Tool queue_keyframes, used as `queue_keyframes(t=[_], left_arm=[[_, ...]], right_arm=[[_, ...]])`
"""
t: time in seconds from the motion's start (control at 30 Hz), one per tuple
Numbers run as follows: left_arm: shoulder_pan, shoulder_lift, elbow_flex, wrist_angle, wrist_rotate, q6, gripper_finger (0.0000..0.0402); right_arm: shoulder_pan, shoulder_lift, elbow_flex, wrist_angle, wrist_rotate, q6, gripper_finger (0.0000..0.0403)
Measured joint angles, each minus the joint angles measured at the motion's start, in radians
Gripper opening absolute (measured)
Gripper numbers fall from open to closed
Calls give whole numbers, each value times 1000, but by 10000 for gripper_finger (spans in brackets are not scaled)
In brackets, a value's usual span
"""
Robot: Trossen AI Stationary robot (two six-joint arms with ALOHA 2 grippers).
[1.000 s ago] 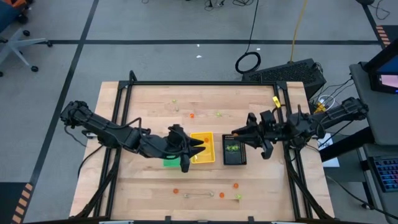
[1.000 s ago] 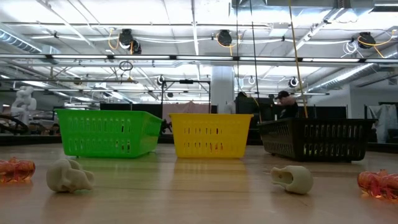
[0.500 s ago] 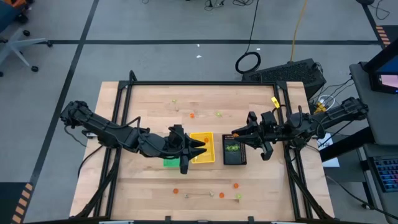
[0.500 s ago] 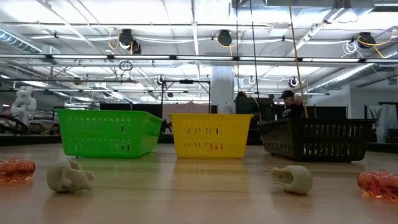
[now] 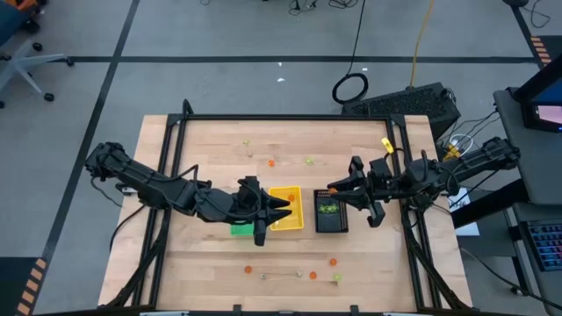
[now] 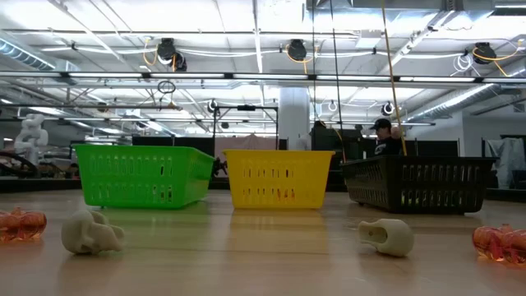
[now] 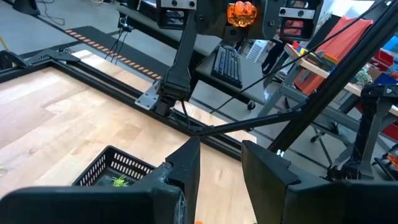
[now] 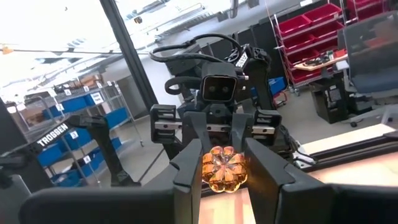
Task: Sort Halloween decoration
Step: Put the orange pumpkin toy into the yellow basket
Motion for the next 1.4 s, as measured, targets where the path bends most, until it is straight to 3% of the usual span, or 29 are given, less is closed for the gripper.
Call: queue_keyframes(t=[0.3,1.4], left_arm=[[0,0,0,-1,0,0,116],[0,-9,0,-5,-1,6,116]], right_arm=[[0,0,0,0,0,-113,73],[-1,40,0,-22,7,-106,73]])
